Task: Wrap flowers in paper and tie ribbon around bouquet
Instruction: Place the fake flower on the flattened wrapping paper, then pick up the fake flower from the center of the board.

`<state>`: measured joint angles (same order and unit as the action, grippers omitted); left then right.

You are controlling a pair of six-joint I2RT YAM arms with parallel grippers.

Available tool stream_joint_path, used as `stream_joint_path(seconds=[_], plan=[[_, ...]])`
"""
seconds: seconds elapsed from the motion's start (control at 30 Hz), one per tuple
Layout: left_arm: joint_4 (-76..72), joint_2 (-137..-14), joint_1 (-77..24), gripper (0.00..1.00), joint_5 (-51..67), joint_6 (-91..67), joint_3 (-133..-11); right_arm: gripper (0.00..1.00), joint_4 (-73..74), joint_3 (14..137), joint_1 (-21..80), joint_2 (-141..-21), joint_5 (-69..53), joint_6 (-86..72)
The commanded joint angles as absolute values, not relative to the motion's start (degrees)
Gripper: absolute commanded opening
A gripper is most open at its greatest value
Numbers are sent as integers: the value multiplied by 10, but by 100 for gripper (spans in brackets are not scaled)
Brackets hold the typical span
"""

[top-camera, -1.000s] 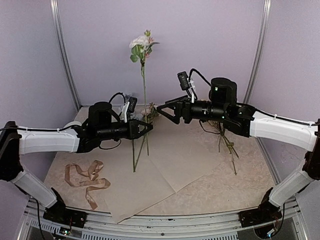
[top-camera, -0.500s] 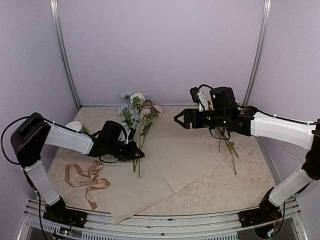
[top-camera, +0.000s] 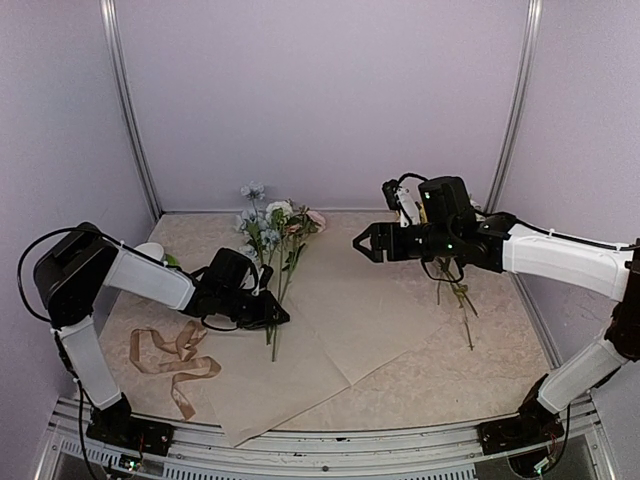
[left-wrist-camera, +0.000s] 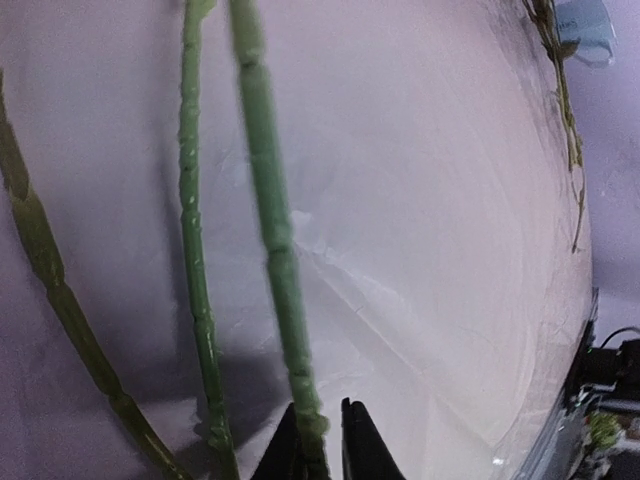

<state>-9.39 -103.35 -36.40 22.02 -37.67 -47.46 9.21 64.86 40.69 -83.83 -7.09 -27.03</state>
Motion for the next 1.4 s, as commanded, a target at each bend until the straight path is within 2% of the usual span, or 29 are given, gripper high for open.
stream_joint_path(seconds=[0.0,0.13,0.33,0.43,0.47,0.53,0.6,0.77,0.9,0.97,1.17,1.27,1.37], plan=[[-84,-1020,-367,28,207,-350,-493,82,110,647,401,-818,-52,-266],[-33,-988,-374,45,138,-324,-508,81,163,660,389,-819,-5,-241],[61,-940,-393,69,56,-275,-554,77,297,663,330,-842,143,-223],[119,-927,-411,78,9,-256,-590,71,345,659,293,-870,164,-208],[133,-921,-417,81,-4,-252,-599,66,357,659,281,-882,171,-204],[140,-904,-427,97,-22,-243,-609,56,369,660,261,-904,187,-196],[135,-886,-430,99,-30,-234,-611,50,363,664,245,-923,189,-187],[130,-861,-433,99,-42,-218,-613,50,337,692,210,-978,210,-163],[138,-857,-434,99,-48,-214,-605,36,379,736,186,-1043,209,-145],[141,-856,-435,99,-49,-214,-600,33,396,739,185,-1059,218,-147],[128,-868,-434,99,-39,-214,-593,34,385,681,185,-1031,188,-164],[130,-881,-436,99,-35,-214,-606,27,379,654,183,-1033,185,-170],[130,-883,-438,99,-35,-214,-612,23,376,636,182,-1039,184,-174]])
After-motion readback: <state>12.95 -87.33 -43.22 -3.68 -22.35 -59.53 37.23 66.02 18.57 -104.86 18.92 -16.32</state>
